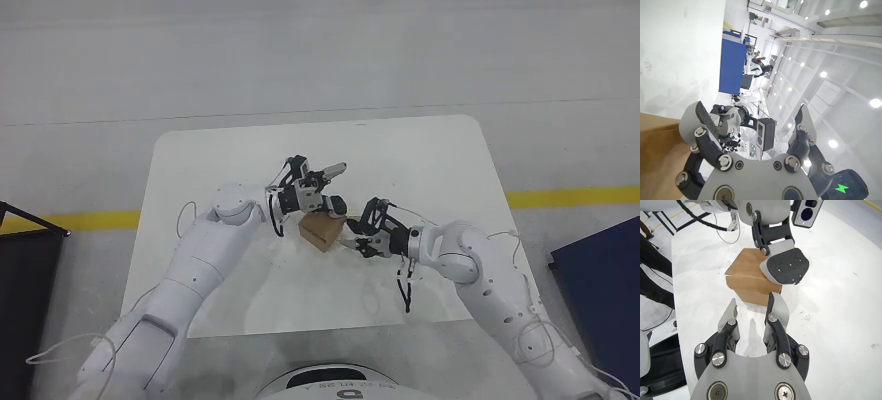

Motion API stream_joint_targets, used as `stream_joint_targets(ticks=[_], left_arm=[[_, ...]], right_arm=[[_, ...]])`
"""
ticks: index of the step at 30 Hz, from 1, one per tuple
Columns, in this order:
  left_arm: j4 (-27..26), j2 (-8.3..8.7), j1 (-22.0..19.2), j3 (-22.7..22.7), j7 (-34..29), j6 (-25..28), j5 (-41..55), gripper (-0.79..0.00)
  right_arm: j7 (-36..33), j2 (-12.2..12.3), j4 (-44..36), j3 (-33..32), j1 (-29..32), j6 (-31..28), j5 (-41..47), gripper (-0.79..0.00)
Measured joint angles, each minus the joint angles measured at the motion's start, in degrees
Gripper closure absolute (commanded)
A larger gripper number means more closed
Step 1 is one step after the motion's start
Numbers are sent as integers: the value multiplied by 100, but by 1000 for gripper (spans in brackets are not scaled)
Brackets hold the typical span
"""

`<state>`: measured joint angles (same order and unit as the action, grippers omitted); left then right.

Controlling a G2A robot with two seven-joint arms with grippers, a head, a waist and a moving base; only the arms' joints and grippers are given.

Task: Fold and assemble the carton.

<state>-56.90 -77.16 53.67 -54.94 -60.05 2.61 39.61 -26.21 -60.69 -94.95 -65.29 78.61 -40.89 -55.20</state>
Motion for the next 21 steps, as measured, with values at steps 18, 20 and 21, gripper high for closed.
stream_joint_targets(ticks=[18,20,21], left_arm=[[-832,676,1506,-2120,327,-178,-301,-785],[-746,664,1536,-2067,314,-211,-220,-785],[-698,653,1531,-2030,304,-213,-175,-785]], right_arm=[[389,140,-1139,-905,391,158,403,-785],[367,143,-1151,-891,378,159,380,-785],[302,147,-1178,-843,341,128,287,-785]])
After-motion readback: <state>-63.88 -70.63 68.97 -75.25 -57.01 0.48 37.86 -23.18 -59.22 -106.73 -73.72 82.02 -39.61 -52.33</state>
